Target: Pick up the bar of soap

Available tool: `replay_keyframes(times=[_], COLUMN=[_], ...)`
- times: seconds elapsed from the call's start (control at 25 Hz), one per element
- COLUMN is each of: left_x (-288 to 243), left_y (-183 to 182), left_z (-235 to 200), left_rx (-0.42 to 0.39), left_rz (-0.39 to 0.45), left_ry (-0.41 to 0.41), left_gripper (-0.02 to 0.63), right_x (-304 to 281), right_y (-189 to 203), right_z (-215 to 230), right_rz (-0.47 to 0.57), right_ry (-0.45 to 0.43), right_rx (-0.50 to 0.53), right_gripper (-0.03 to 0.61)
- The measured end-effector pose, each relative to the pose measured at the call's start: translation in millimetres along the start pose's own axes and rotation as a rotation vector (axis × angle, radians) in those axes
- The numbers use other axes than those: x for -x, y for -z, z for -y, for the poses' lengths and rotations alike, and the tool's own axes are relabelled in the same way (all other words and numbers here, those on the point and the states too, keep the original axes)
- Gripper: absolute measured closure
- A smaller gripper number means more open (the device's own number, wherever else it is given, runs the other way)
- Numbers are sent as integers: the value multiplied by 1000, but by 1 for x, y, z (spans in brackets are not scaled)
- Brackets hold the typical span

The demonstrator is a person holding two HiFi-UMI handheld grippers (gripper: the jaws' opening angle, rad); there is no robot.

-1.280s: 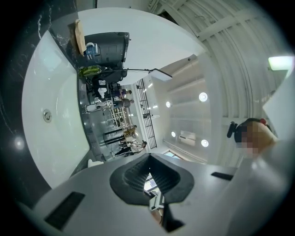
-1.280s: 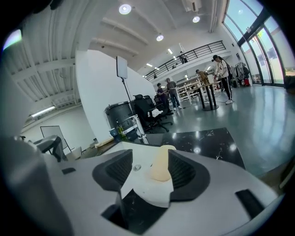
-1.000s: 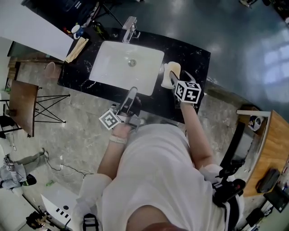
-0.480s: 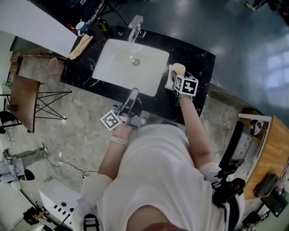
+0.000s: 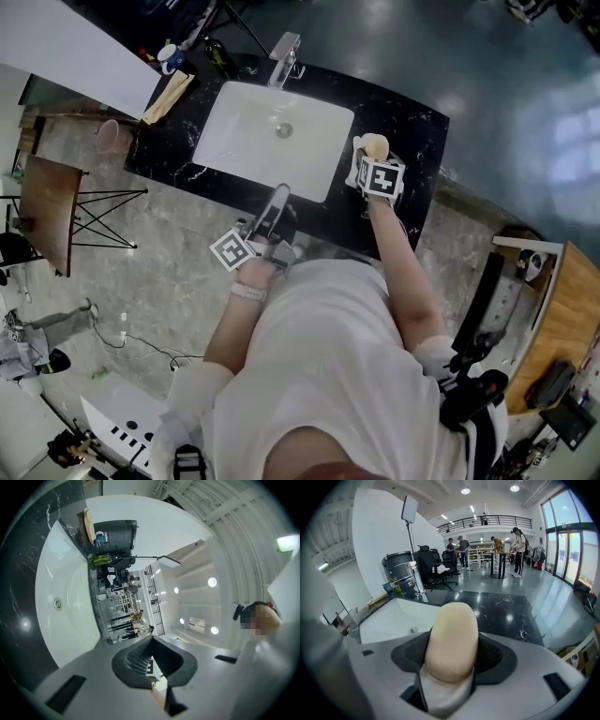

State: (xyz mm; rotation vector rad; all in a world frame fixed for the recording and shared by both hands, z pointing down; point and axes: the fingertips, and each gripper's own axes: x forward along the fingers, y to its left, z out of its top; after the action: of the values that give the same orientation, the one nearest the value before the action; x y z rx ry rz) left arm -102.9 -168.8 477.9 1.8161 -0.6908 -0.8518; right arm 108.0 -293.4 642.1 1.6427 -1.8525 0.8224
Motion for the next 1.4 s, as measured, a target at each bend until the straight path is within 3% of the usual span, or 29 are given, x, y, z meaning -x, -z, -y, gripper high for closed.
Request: replay_keyframes(times=[0.44,1.0,1.4], left_x=[3,3,-1], left_y=[-2,-2,0], left_z=[-1,-5,-8], left_rx=[15,33,42], left_rz=[12,11,2], left_ry=[1,-5,-3], left_gripper=[606,607,607], right_x=[5,14,41], right_y=[-2,-8,-50], right_z=[3,5,4], right_rz=[39,86,220], right_ry=[17,2,-12], right_rx=[40,10,-19], right_gripper=[290,290,293])
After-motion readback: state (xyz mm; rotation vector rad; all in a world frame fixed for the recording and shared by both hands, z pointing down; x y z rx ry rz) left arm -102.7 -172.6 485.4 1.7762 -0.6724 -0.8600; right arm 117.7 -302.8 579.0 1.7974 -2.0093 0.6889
